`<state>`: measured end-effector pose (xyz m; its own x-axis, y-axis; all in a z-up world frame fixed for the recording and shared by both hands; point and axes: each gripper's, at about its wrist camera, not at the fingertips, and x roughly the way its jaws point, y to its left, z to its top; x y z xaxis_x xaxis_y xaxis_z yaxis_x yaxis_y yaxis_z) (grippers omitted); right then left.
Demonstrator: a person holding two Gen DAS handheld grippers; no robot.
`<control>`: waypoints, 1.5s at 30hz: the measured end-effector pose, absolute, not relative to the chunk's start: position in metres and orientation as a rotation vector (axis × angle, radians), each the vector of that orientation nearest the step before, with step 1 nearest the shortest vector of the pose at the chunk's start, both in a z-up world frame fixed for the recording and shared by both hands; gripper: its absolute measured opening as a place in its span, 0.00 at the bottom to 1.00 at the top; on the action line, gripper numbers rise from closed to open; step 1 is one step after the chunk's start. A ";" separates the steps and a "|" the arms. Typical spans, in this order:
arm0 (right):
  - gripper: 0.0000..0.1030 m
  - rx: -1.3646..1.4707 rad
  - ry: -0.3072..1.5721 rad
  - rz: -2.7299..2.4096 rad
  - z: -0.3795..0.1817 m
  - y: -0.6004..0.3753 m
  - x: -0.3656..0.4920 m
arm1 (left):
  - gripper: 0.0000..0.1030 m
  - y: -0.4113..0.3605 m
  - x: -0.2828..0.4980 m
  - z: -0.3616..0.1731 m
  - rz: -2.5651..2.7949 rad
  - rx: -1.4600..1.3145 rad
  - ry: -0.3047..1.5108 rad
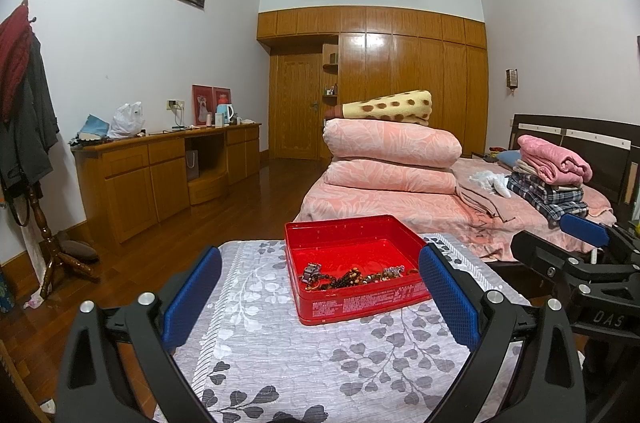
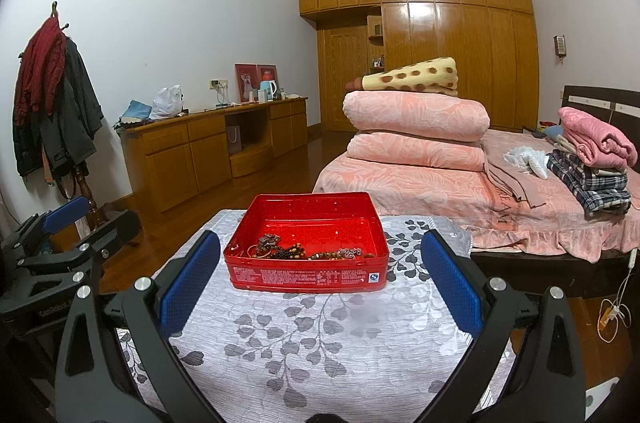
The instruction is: Organize jewelry
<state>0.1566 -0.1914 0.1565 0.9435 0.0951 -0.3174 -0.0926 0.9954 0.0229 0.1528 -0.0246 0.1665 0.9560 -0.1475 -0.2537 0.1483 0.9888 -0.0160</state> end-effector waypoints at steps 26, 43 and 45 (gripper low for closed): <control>0.95 0.008 0.328 0.093 0.157 -0.193 0.156 | 0.94 -0.027 0.155 0.165 -0.161 0.002 0.258; 0.94 0.009 0.329 0.092 0.157 -0.195 0.157 | 0.94 -0.027 0.156 0.164 -0.164 -0.012 0.260; 0.94 0.009 0.330 0.092 0.157 -0.195 0.157 | 0.94 -0.027 0.156 0.163 -0.165 -0.011 0.262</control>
<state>0.1568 -0.1951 0.1570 0.9419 0.0916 -0.3230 -0.0886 0.9958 0.0243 0.1559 -0.0273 0.1634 0.9525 -0.1638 -0.2567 0.1610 0.9864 -0.0321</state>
